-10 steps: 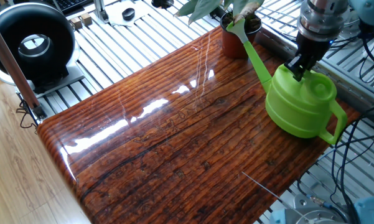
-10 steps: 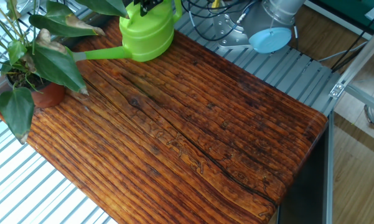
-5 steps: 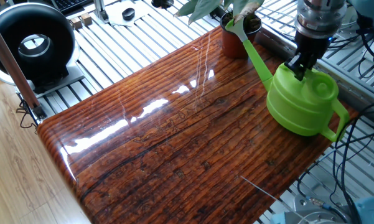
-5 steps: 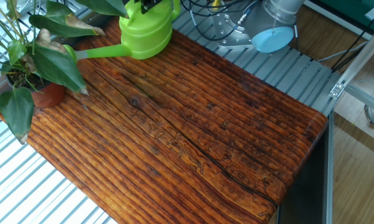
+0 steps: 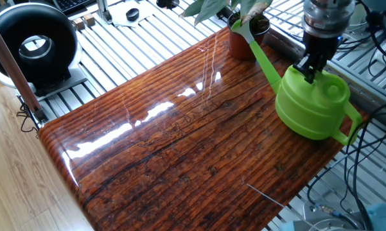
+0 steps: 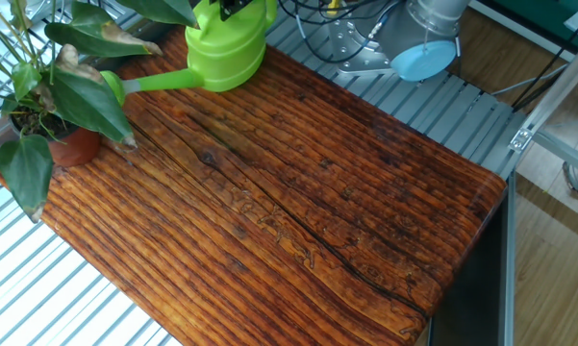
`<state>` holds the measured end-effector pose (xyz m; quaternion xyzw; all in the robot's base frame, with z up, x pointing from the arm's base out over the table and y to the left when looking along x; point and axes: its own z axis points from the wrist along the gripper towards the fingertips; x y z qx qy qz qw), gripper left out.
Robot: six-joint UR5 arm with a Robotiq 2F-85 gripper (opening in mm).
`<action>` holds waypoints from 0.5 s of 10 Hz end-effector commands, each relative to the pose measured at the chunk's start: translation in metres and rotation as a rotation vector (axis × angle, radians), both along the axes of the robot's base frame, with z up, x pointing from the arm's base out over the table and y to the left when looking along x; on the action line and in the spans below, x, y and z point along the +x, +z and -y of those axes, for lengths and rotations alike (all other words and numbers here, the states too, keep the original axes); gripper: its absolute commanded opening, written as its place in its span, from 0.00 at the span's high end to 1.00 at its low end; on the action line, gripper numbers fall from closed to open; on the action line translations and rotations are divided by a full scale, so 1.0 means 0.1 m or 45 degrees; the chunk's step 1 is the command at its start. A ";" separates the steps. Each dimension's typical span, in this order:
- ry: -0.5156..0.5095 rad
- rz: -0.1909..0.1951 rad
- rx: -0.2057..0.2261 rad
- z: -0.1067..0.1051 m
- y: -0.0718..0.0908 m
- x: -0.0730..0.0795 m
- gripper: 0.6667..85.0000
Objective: Water the plant
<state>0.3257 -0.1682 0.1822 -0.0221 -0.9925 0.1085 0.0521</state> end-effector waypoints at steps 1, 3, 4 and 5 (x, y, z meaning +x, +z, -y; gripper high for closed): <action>0.046 -0.075 0.036 -0.03 -0.06 -0.05 0.99; 0.064 -0.090 0.049 -0.03 -0.07 -0.08 0.99; 0.058 -0.077 0.057 -0.05 -0.07 -0.06 0.99; 0.053 -0.075 0.074 -0.09 -0.08 -0.06 0.99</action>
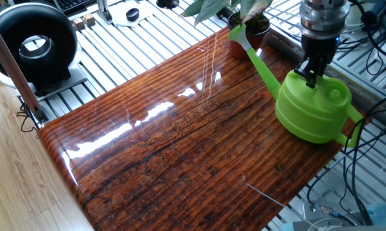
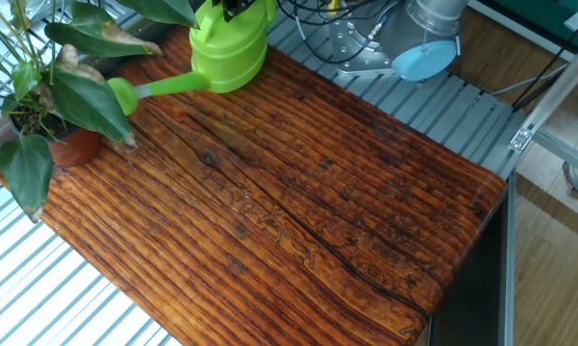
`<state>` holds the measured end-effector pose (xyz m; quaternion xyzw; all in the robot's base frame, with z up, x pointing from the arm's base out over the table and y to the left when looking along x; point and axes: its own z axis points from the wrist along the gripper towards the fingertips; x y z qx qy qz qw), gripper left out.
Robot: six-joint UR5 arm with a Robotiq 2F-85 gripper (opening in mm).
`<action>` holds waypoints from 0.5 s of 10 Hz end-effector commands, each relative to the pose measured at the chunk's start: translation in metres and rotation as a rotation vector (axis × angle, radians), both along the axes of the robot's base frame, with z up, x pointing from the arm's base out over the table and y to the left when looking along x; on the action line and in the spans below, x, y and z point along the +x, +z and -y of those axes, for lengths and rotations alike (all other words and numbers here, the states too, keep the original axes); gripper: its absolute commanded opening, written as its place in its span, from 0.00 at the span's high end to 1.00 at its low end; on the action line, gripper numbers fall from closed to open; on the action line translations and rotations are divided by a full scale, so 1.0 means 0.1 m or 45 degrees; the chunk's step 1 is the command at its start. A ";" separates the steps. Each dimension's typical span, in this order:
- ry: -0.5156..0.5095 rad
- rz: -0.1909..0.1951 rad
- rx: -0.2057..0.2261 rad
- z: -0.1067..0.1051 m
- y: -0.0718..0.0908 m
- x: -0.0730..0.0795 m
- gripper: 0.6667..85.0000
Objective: Water the plant
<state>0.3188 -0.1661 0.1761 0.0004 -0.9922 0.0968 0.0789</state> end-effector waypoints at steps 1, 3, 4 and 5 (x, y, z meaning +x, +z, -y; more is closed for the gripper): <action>-0.003 -0.007 0.043 -0.08 -0.02 -0.01 0.99; -0.021 -0.020 0.029 -0.05 -0.01 -0.04 0.99; -0.062 0.027 0.081 -0.17 -0.03 0.02 0.99; -0.092 0.050 0.123 -0.27 -0.03 0.05 0.99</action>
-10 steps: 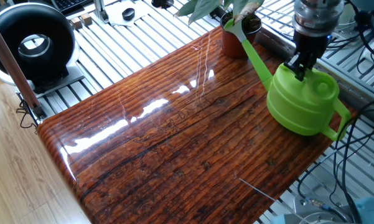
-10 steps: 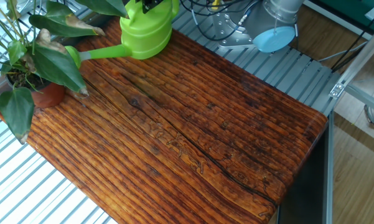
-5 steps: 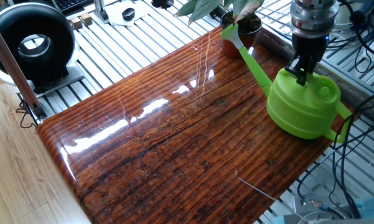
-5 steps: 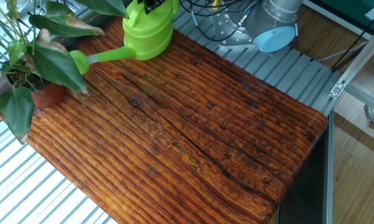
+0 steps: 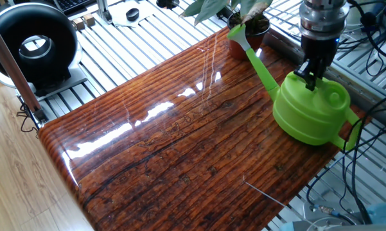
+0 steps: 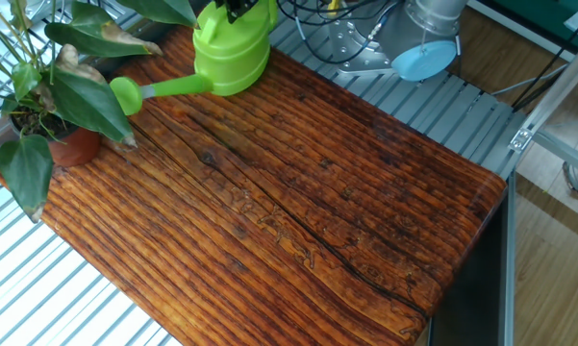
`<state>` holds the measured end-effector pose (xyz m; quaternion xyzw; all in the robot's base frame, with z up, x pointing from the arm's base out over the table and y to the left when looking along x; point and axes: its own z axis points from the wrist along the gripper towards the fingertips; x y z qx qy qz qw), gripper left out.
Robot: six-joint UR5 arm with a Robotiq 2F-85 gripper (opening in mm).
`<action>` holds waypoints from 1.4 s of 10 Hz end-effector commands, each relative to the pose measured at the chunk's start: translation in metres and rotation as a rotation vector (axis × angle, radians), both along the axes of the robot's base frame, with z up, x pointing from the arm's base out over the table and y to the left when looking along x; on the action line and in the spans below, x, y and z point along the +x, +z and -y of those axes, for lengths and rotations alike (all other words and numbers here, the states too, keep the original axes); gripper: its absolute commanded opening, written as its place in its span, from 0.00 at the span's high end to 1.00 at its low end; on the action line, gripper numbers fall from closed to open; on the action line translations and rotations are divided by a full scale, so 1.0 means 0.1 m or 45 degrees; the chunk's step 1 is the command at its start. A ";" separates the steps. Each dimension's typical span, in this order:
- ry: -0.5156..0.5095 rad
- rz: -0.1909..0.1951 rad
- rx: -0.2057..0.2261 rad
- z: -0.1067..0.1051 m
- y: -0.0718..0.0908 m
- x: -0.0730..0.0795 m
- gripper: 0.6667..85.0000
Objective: Water the plant
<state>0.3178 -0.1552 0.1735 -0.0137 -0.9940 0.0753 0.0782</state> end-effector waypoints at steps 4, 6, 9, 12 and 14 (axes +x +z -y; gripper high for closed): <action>-0.137 -0.053 0.115 -0.23 -0.04 -0.18 0.99; -0.168 -0.140 0.150 -0.29 -0.04 -0.37 0.99; -0.168 -0.251 0.223 -0.42 -0.01 -0.55 0.99; -0.165 -0.325 0.292 -0.54 0.00 -0.65 0.99; -0.143 -0.317 0.264 -0.48 0.00 -0.64 0.99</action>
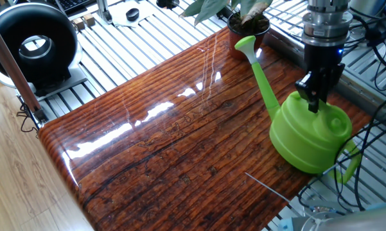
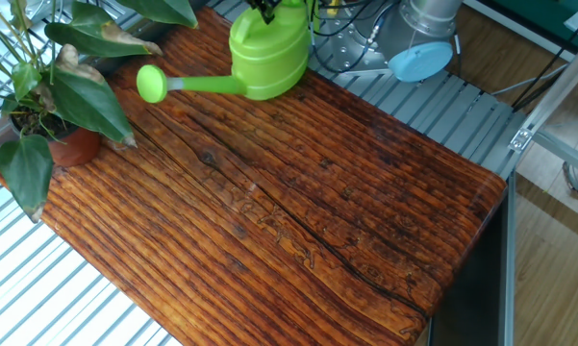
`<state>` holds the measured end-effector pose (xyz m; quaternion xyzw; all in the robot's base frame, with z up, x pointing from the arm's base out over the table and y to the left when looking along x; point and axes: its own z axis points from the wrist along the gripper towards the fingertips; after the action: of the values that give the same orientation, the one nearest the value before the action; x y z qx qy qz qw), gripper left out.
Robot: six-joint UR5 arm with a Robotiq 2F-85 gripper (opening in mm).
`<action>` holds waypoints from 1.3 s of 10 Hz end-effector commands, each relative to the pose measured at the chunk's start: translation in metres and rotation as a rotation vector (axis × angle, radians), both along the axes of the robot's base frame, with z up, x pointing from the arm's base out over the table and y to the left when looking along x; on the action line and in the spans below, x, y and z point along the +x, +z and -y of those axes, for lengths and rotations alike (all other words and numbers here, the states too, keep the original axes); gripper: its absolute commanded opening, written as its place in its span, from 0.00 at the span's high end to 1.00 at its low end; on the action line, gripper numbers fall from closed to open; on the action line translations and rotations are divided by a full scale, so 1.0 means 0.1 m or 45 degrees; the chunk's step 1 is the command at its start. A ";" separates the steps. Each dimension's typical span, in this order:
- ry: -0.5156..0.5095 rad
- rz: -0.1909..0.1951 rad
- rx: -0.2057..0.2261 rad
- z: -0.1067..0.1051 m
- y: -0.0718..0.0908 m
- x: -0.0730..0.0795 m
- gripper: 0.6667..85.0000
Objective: Water the plant
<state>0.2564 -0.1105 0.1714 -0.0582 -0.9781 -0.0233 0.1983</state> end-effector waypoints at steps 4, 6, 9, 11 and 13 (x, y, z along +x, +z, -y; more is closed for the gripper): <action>0.046 0.151 -0.131 0.14 0.11 0.33 0.99; 0.048 0.296 -0.151 0.15 0.06 0.64 0.99; 0.166 0.459 -0.207 0.31 0.03 1.02 0.99; 0.209 0.468 -0.207 0.35 -0.03 1.09 0.99; 0.238 0.435 -0.201 0.36 -0.04 1.03 0.99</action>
<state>0.3524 -0.1455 0.1687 0.0046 -0.9975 0.0617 0.0336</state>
